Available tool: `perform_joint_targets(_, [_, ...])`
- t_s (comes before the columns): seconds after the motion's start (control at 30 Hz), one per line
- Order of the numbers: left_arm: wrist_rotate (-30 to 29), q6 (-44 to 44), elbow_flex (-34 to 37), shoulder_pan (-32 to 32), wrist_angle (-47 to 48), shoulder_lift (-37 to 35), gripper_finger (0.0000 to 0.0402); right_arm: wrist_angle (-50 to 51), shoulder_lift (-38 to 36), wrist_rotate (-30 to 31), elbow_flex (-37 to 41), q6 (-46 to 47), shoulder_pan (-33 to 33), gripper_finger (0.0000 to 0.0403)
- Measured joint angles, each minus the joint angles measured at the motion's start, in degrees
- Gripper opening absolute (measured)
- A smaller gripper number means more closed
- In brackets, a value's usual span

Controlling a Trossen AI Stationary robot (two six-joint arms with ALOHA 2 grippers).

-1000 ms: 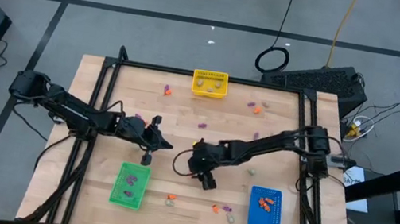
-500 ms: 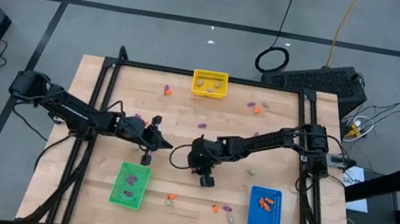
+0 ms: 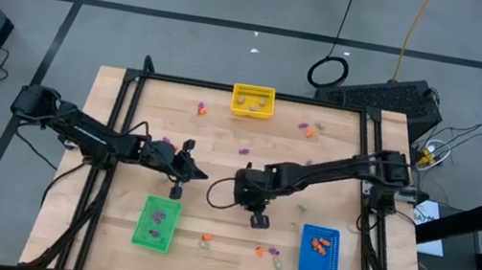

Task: Sort Halloween decoration
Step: Put the orange skeleton toy into the blue bin

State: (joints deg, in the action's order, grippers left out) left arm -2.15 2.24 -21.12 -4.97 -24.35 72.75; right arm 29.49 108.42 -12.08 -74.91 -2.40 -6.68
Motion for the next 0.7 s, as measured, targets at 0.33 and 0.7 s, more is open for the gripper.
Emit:
perform_joint_targets(0.33, [-0.1,-0.2,0.0,0.0,-0.4,0.0,0.0002,17.8,-12.0,0.0,0.0,19.6,-8.6,0.0008])
perform_joint_targets(0.7, [-0.1,-0.4,0.0,0.0,-0.4,0.0,0.0002,32.9,-15.8,-1.7,3.8,42.9,-19.5,0.0006])
